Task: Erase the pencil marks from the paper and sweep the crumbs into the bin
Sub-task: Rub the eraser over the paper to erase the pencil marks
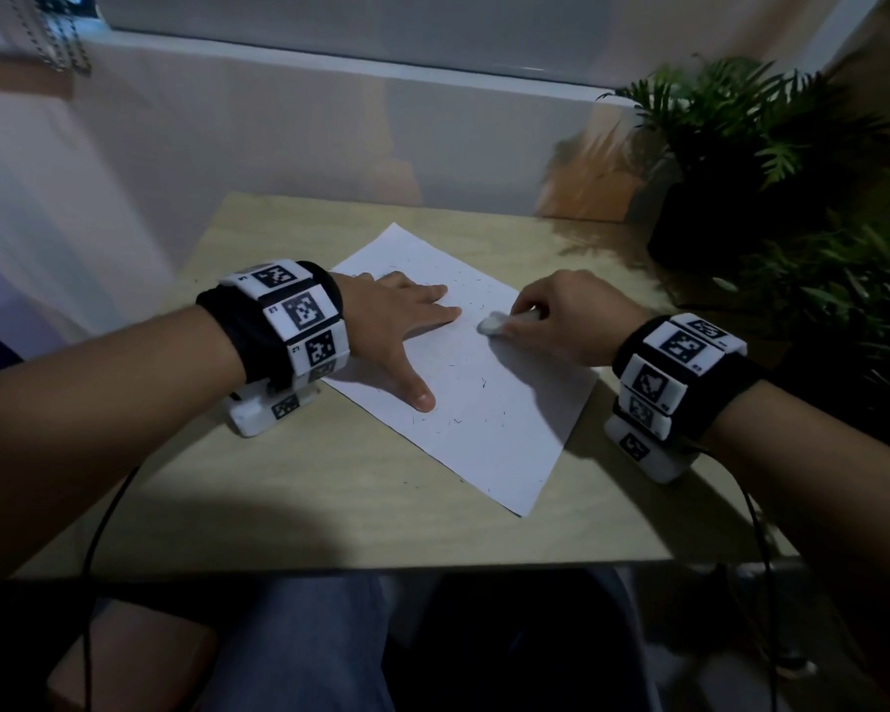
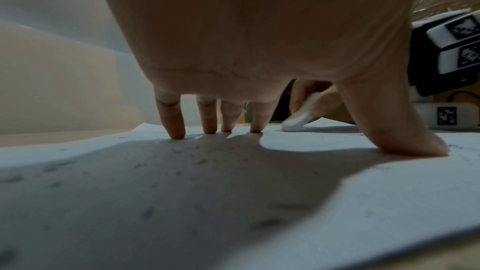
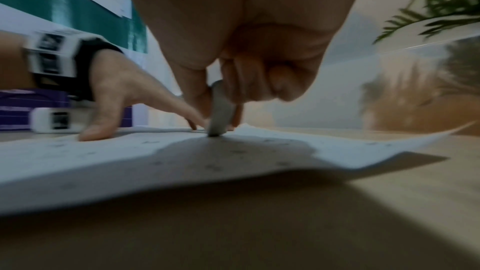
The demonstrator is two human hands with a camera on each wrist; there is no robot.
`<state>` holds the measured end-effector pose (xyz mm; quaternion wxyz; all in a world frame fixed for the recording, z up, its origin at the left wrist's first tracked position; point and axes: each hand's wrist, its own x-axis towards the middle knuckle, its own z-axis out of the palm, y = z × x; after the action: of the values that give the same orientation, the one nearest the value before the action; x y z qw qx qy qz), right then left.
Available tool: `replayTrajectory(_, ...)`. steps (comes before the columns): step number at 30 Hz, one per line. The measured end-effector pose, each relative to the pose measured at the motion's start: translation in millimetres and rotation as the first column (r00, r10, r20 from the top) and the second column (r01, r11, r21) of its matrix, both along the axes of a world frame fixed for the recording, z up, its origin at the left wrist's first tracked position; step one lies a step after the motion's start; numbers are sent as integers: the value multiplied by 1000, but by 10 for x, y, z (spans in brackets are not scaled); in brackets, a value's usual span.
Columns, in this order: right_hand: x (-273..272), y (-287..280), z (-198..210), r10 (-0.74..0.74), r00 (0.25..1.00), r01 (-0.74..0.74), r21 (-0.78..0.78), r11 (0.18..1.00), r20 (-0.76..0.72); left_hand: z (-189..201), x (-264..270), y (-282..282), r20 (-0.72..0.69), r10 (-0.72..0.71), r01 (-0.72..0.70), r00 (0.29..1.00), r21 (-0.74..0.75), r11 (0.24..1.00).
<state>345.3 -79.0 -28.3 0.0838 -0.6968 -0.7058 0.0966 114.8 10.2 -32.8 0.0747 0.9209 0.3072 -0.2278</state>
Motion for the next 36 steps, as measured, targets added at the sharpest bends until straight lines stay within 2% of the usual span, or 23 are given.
replayTrajectory(3,-60,-36,-23,23,999,-24,26,999,45,-6,-13,8,1,-4,4,1000,-1,1000)
replayTrajectory(5,-127,-113,-2,105,994,-107,-66,992,-32,-6,-2,19,-1,-2,2,1000,-11,1000)
replayTrajectory(7,-121,-122,29,108,990,-118,-113,987,-87,5,3,19,-5,0,0,1000,-10,1000)
replayTrajectory(11,17,32,-1,-40,998,39,38,999,41,5,-1,-5,-5,-5,5,1000,6,1000)
replayTrajectory(14,-47,26,-30,24,996,-27,35,999,89,26,4,-17,-12,-5,6,1000,8,1000)
replayTrajectory(16,-112,-21,-10,99,995,-99,-49,994,13,37,14,-15,-20,-3,3,1000,-6,1000)
replayTrajectory(18,-100,-11,18,83,995,-88,-78,993,-63,30,15,1,-14,-3,3,1000,-6,1000)
replayTrajectory(23,34,159,-16,-63,996,59,61,996,63,0,1,16,-15,-4,4,1000,1,1000)
replayTrajectory(25,-23,123,-22,9,999,-10,30,999,49,7,4,7,-13,-6,6,1000,5,1000)
replayTrajectory(27,-90,63,8,82,996,-83,-50,995,-31,21,9,2,-15,-11,11,1000,4,1000)
replayTrajectory(29,-80,77,21,61,996,-66,-75,995,-68,36,14,-1,-22,-10,10,1000,2,1000)
replayTrajectory(33,6,183,-2,-51,997,49,43,998,58,26,16,5,-22,-3,3,1000,-2,1000)
replayTrajectory(36,-124,86,-4,58,997,-57,-3,998,60,6,7,18,-11,-10,10,1000,7,1000)
